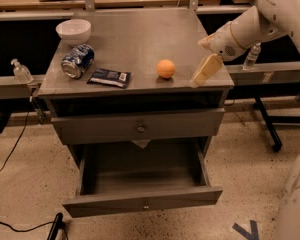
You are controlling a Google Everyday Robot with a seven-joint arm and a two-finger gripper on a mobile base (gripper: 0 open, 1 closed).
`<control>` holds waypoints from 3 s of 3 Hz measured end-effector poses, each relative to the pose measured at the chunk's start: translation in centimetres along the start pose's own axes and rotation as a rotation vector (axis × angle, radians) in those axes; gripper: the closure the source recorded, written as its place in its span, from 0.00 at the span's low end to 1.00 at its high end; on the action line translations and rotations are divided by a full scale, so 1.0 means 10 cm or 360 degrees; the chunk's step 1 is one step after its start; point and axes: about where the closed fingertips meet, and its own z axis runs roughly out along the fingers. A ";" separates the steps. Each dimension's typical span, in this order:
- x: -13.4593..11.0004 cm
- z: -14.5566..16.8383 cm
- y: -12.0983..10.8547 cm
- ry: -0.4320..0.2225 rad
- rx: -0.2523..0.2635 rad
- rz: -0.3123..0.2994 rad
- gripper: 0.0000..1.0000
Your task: Place orange into middle drawer
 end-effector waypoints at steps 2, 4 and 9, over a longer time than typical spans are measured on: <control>-0.65 0.70 0.10 -0.0326 -0.0062 0.0084 0.00; -0.73 1.03 0.15 -0.0288 0.0004 0.0234 0.00; -0.60 0.78 0.09 -0.0373 -0.0030 0.0195 0.62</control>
Offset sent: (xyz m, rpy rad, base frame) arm 0.0316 0.1321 -0.0147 0.3156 -0.0099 -0.0045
